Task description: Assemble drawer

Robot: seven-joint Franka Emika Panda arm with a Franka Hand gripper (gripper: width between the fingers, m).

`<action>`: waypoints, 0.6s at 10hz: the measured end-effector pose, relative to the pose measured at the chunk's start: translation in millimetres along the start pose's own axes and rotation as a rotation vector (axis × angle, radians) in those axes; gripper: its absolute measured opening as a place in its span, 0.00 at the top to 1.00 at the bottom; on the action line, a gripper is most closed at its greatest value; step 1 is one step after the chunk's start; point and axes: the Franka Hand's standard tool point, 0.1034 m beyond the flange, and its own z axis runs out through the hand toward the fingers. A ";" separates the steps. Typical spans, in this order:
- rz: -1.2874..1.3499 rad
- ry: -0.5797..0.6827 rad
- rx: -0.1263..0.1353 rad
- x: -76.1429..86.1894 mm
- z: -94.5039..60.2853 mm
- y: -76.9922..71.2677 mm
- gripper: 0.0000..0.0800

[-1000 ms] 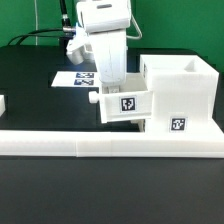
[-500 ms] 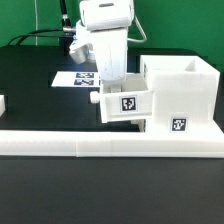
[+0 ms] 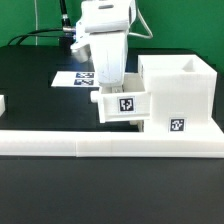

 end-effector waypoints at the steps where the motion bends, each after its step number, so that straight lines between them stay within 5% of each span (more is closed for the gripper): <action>1: 0.001 0.000 0.000 -0.3 0.2 -0.1 0.81; 2: 0.003 0.000 0.001 -1.2 0.0 0.0 0.81; 4: 0.002 0.001 -0.003 2.4 -1.6 1.4 0.45; 5: 0.001 0.000 0.000 3.0 -3.4 2.2 0.45; 6: 0.000 -0.004 0.004 3.2 -7.6 3.9 0.25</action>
Offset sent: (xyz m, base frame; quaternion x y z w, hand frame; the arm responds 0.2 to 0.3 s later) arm 0.0058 0.0068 0.0091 -0.0004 -0.0019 0.0155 0.9999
